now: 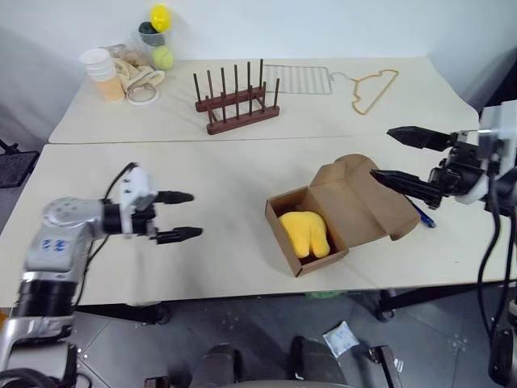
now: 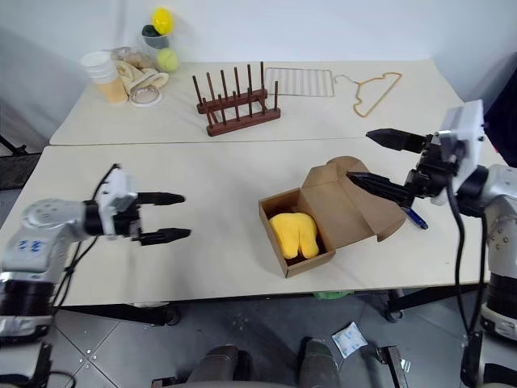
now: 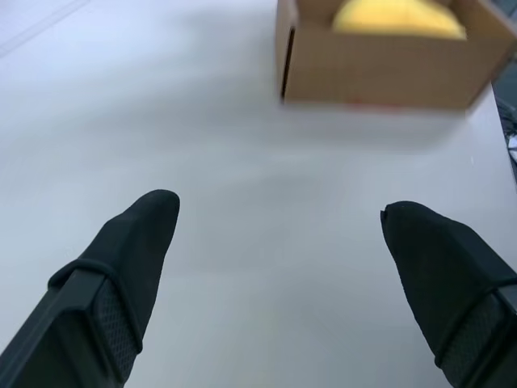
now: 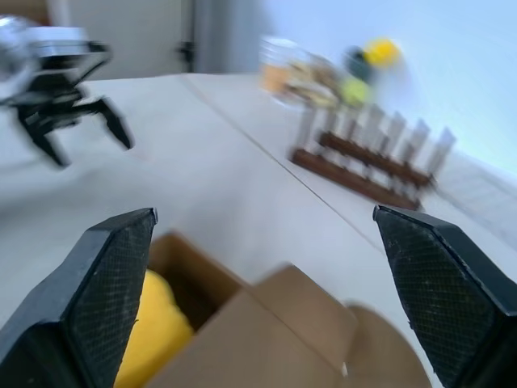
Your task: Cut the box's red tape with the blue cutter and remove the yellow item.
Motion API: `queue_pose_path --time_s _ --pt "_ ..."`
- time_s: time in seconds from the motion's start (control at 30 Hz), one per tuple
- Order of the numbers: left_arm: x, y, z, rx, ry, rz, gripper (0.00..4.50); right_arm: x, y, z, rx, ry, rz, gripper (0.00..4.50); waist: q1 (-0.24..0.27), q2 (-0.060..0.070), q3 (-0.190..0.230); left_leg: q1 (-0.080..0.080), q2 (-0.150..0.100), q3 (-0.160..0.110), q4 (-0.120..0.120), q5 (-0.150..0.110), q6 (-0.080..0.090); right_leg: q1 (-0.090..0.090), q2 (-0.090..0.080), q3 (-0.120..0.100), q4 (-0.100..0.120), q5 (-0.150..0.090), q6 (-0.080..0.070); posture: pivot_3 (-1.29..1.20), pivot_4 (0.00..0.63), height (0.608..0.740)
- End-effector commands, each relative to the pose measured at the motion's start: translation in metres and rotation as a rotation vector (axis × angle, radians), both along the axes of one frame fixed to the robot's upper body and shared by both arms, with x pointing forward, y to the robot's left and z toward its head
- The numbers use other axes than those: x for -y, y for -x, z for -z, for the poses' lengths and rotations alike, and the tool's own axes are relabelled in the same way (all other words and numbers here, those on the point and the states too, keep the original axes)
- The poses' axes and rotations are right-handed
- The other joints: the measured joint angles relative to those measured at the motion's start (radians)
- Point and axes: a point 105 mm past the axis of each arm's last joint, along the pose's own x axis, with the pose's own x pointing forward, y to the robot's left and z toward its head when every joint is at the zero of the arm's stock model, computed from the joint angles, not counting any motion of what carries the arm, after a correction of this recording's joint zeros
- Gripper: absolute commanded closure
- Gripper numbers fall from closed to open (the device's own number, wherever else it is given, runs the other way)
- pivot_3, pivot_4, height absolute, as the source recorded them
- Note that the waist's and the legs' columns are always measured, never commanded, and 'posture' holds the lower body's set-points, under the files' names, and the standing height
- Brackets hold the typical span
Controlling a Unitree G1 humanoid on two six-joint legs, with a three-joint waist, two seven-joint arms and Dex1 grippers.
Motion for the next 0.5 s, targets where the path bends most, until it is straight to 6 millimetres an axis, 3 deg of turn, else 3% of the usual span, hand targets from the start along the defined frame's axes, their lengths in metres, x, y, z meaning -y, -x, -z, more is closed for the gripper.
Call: queue_pose_path --time_s 0.03,0.13,0.2,0.37,0.4,0.5 --pt "0.001 0.018 -0.021 -0.013 -0.103 0.026 0.04 -0.010 0.033 0.009 0.091 0.195 -0.155 0.00 0.009 -0.001 0.000 0.000 0.000 0.000 0.000 0.000 0.000 0.000 0.000 0.000 0.000 0.000 0.000 0.00 0.150 0.740" --pt "-0.001 0.033 -0.017 -0.153 -0.265 0.013 0.04 -0.010 0.045 0.017 0.096 0.274 -0.191 0.00 0.017 -0.002 0.001 0.000 0.001 -0.001 0.000 0.000 0.000 0.000 0.000 0.000 0.000 0.000 0.000 0.00 0.150 0.740" --pt "0.016 0.024 -0.030 -0.171 -0.245 -0.011 0.04 -0.004 0.047 0.015 0.099 0.283 -0.159 0.00 0.024 0.001 0.002 0.001 0.000 -0.001 0.000 0.000 0.000 0.001 0.000 0.003 0.000 0.000 0.000 0.00 0.150 0.740" --pt "0.094 -0.009 -0.062 -0.076 -0.205 0.082 0.04 0.013 0.046 0.010 0.100 0.309 -0.064 0.00 0.048 0.000 0.003 0.001 -0.002 -0.001 0.005 0.001 0.002 0.003 0.000 0.004 0.002 0.000 0.000 0.00 0.150 0.740" --pt "0.117 -0.016 -0.062 -0.066 -0.230 0.123 0.04 0.016 0.047 0.009 0.094 0.318 -0.048 0.00 0.051 -0.001 0.003 0.000 -0.002 -0.002 0.006 0.001 0.002 0.003 0.000 0.003 0.003 0.000 0.000 0.00 0.150 0.740" --pt "0.161 -0.019 -0.061 -0.039 -0.287 0.249 0.04 0.019 0.051 0.009 0.062 0.329 -0.032 0.00 0.047 -0.001 0.003 -0.001 -0.002 0.000 0.007 0.000 0.001 0.003 0.000 0.003 0.002 0.000 0.000 0.00 0.150 0.740"
